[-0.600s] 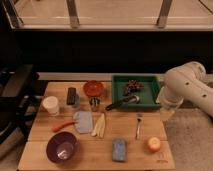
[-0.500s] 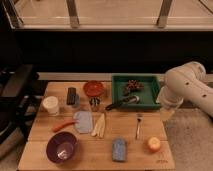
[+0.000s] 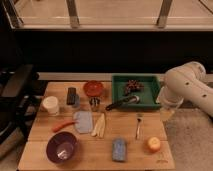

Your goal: Wipe purple bowl with towel

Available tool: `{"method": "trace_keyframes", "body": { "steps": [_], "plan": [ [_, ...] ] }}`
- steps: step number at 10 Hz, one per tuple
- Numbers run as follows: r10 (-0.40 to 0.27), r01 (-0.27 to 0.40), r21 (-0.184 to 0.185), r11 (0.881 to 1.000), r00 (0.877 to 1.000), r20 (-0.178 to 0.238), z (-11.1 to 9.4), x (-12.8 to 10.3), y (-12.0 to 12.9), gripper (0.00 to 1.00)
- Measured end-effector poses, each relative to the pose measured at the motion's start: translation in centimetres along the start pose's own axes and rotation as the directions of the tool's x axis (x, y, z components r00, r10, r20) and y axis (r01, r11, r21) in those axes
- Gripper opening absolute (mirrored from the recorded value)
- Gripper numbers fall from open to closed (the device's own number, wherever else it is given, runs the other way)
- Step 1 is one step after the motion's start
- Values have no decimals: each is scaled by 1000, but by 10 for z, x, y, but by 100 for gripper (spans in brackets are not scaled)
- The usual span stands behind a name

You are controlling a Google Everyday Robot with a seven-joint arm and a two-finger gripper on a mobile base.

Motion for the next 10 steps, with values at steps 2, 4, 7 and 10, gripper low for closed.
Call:
{"method": "trace_keyframes", "body": {
  "steps": [2,4,7,10],
  "plan": [
    [0,0,0,1000,1000,0,0,0,0,65],
    [0,0,0,1000,1000,0,0,0,0,65],
    [0,0,0,1000,1000,0,0,0,0,65],
    [0,0,0,1000,1000,0,0,0,0,65]
  ]
}}
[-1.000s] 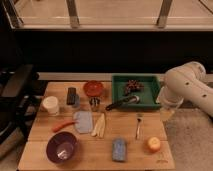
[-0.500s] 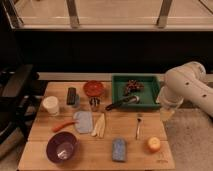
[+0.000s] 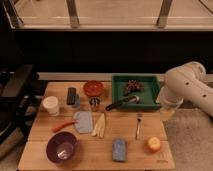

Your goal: Wipe purple bowl with towel

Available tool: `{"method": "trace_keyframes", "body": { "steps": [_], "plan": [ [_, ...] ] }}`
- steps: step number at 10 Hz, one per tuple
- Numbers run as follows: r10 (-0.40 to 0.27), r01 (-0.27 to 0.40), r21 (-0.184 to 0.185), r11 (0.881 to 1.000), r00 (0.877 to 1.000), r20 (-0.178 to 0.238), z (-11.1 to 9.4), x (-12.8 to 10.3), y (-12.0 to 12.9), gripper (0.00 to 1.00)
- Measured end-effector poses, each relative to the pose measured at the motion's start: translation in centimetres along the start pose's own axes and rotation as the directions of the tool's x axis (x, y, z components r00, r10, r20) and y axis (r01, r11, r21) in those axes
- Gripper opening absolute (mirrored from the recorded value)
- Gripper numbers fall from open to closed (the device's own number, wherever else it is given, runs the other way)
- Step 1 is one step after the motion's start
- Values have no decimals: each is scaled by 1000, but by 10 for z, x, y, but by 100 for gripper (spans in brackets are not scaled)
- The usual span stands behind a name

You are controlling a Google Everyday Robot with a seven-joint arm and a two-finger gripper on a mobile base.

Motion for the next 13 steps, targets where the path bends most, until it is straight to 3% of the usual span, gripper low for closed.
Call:
{"method": "trace_keyframes", "body": {
  "steps": [6,8,9,11,12,13],
  "plan": [
    [0,0,0,1000,1000,0,0,0,0,65],
    [-37,37,18,999,999,12,-6,-3,-4,65],
    [-85,84,31,996,996,40,-17,-13,-9,65],
    [-176,173,28,984,978,109,-27,-43,-11,65],
    [-231,230,25,973,961,151,-28,-65,-9,65],
    [-292,293,27,956,935,199,-29,-91,-8,65]
  ]
}}
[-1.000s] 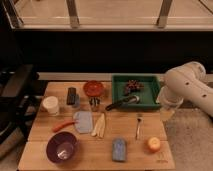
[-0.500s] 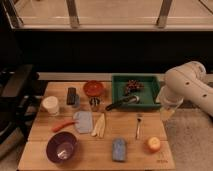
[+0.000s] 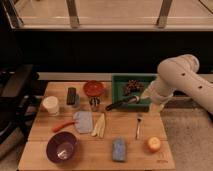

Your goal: Wipe purple bowl with towel

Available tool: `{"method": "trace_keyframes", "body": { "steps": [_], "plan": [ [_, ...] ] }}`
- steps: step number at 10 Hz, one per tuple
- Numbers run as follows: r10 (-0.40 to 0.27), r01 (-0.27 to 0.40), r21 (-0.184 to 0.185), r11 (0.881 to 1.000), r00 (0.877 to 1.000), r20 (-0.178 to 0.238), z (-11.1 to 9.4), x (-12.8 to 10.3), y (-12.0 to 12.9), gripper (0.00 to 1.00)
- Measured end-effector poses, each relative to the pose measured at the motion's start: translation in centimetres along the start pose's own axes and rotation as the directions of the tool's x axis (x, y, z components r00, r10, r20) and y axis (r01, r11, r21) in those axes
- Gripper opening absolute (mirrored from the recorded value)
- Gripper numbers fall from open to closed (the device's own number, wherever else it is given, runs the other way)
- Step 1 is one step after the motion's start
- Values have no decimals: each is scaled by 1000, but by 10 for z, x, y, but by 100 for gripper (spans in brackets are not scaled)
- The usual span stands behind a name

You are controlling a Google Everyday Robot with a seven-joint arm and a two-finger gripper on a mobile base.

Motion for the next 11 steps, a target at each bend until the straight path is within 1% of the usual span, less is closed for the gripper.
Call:
{"method": "trace_keyframes", "body": {
  "steps": [1,2,3,4,5,7,8,9,11],
  "plan": [
    [-66,67,-14,998,996,54,5,-24,-3,65],
    [-151,157,-36,987,980,132,10,-51,-3,65],
    [-221,235,-49,971,955,199,13,-76,-2,65],
    [-249,268,-56,962,942,227,13,-85,1,65],
    [-256,275,-56,960,938,234,13,-88,1,65],
    [-255,274,-54,960,939,232,14,-87,1,65],
    [-268,286,-46,957,935,233,15,-89,-2,65],
    [-290,306,-34,951,928,233,20,-94,-6,65],
    [-341,352,-4,936,911,231,37,-119,-20,65]
  ]
}}
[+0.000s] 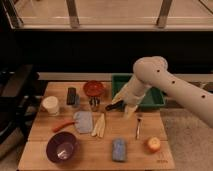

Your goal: Wipe purple bowl with towel

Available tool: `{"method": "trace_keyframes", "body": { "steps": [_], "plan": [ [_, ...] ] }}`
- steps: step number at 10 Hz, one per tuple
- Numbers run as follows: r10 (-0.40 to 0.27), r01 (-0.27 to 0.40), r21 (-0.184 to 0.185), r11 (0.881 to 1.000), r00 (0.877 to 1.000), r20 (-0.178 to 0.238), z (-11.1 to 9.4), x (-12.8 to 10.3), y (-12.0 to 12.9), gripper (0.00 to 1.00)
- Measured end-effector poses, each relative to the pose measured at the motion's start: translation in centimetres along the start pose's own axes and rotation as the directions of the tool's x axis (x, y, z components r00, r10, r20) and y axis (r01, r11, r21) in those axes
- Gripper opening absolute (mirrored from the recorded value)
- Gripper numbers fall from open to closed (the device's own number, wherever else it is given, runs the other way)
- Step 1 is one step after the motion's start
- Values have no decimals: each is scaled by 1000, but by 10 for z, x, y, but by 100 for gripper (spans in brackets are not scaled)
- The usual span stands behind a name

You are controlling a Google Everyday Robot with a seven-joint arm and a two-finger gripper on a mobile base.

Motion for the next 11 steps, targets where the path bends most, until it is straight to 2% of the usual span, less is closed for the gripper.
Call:
{"method": "trace_keyframes", "body": {
  "steps": [4,5,6,11],
  "plan": [
    [-96,97,44,994,995,-14,69,-43,-60,65],
    [-130,130,60,990,992,-4,88,-50,-73,65],
    [-147,145,60,988,989,17,99,-54,-79,65],
    [-151,149,60,987,988,23,102,-54,-81,65]
  ]
}}
